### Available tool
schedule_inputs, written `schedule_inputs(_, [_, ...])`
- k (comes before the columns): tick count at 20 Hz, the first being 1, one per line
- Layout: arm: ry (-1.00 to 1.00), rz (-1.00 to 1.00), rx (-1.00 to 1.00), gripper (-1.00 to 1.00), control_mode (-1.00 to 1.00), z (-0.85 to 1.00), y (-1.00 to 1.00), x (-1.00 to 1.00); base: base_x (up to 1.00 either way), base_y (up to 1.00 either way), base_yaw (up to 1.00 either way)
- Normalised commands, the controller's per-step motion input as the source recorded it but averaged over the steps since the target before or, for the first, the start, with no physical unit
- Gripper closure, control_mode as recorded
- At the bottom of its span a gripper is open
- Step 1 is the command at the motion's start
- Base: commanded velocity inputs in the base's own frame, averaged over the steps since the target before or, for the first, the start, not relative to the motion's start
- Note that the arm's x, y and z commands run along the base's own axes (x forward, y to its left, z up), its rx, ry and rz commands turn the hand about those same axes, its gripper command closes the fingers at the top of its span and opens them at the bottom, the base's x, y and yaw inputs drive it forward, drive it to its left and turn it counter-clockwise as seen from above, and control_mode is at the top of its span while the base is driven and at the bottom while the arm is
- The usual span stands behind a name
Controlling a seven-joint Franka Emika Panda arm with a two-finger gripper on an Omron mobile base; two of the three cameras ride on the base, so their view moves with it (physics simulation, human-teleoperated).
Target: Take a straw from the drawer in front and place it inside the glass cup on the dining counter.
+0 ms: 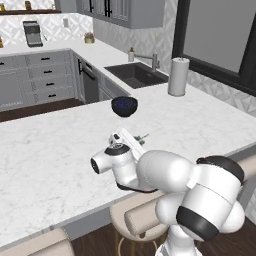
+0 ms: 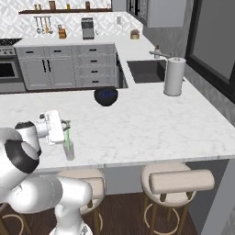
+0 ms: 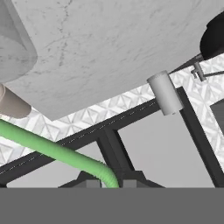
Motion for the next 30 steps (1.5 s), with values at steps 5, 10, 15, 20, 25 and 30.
schedule_inputs(5, [0.0, 0.05, 0.0, 1.0, -1.0, -0.03, 0.2, 0.0, 0.0, 0.0, 0.0])
schedule_inputs(10, [-0.03, 0.03, 0.0, 1.0, -1.0, 0.08, 0.02, 0.08, 0.0, 0.0, 0.0])
schedule_inputs(15, [-0.02, 0.01, 0.0, 1.0, -1.0, 0.09, 0.0, 0.0, 0.0, 0.0, 0.0])
schedule_inputs(20, [-0.01, 0.02, 0.0, 1.0, -1.0, 0.03, 0.0, 0.0, 0.0, 0.0, 0.0])
schedule_inputs(25, [0.0, 0.03, 0.07, 1.0, -1.0, 0.0, -0.03, 0.0, 0.0, 0.0, 0.0])
schedule_inputs(30, [-0.04, 0.05, 0.12, 1.0, -1.0, 0.03, -0.08, -0.06, 0.0, 0.0, 0.0])
